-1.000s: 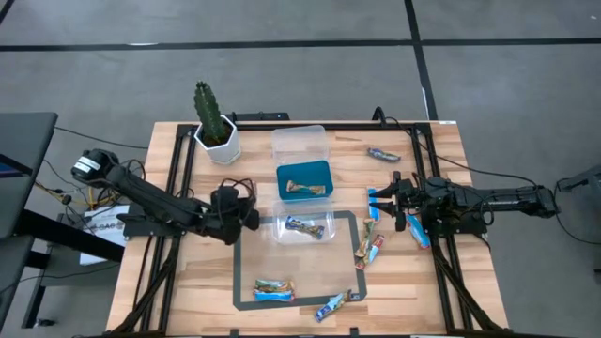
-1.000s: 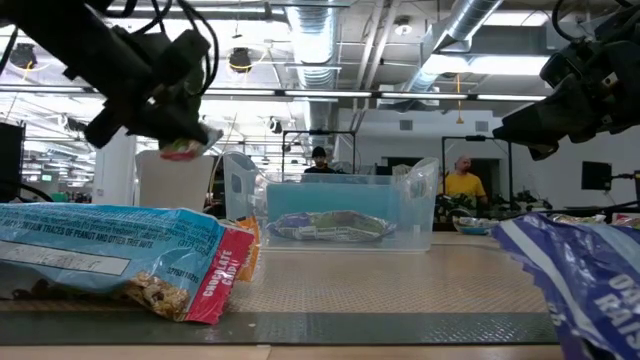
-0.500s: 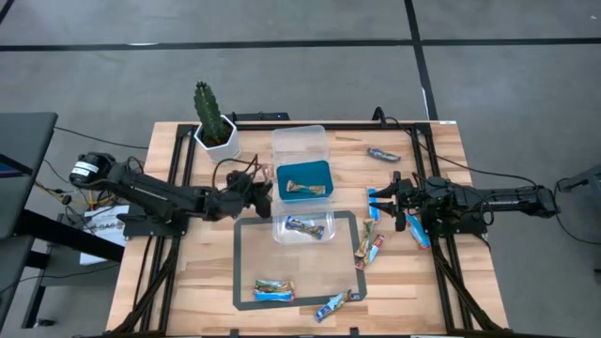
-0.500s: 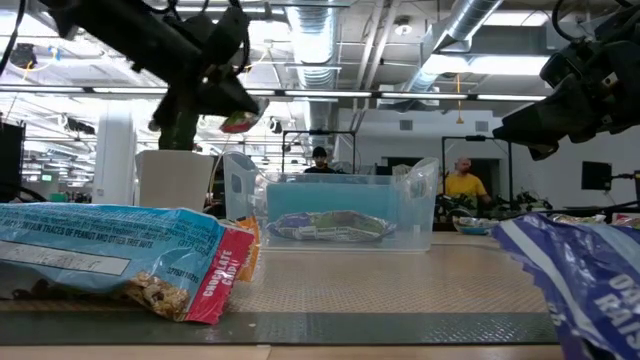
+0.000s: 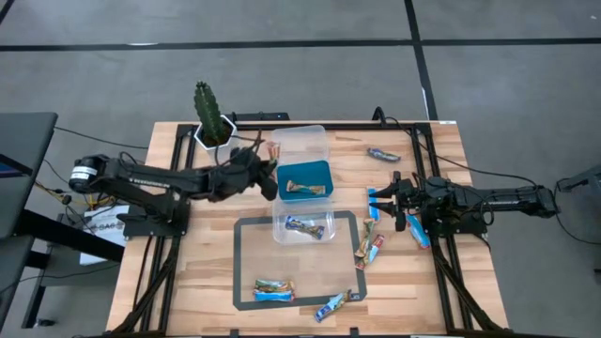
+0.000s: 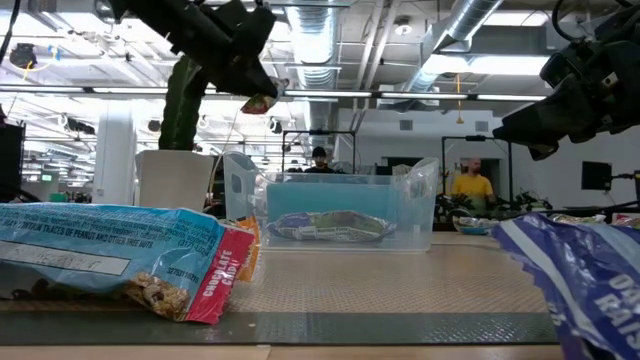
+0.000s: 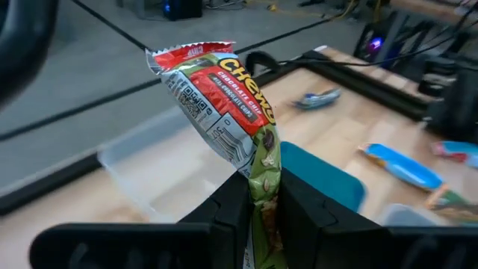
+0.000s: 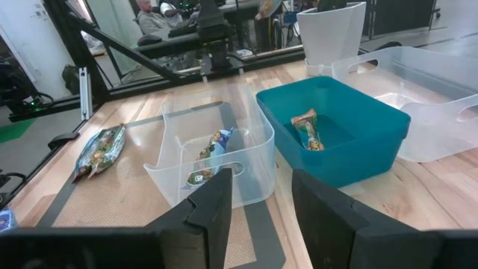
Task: Pick and place Granola Bars by type
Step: Put the red granola bar into the top transparent bin
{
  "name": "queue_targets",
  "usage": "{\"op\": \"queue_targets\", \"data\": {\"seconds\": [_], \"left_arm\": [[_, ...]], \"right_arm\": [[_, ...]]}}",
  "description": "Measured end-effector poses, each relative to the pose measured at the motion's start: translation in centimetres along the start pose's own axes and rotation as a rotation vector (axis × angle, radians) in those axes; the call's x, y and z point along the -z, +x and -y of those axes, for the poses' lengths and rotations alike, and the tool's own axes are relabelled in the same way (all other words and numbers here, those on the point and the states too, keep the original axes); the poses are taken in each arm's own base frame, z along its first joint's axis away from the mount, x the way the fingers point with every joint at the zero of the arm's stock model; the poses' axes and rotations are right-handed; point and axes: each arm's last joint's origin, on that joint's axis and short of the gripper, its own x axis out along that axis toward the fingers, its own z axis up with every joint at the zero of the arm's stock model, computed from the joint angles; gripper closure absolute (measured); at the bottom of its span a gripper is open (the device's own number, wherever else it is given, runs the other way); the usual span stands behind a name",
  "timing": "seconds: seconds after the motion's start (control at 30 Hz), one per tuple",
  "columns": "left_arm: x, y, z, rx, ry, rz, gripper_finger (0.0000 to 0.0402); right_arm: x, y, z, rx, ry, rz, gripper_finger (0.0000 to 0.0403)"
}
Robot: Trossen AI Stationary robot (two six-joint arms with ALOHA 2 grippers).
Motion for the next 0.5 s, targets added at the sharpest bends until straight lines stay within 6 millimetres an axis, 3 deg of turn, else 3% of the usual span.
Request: {"op": "queue_targets", "data": {"seconds": [0.23, 0.5], "left_arm": [[-2.5, 0.9, -1.5, -0.097, 0.088, -0.048, 0.0349], [-3.4, 2.5, -2.9, -0.089, 0.084, -0.096, 0.0349]], "right_arm": [[0.0, 0.0, 0.0, 0.0, 0.0, 0.0, 0.0268], [0.0, 0.0, 0.0, 0.0, 0.0, 0.0, 0.0269]]}}
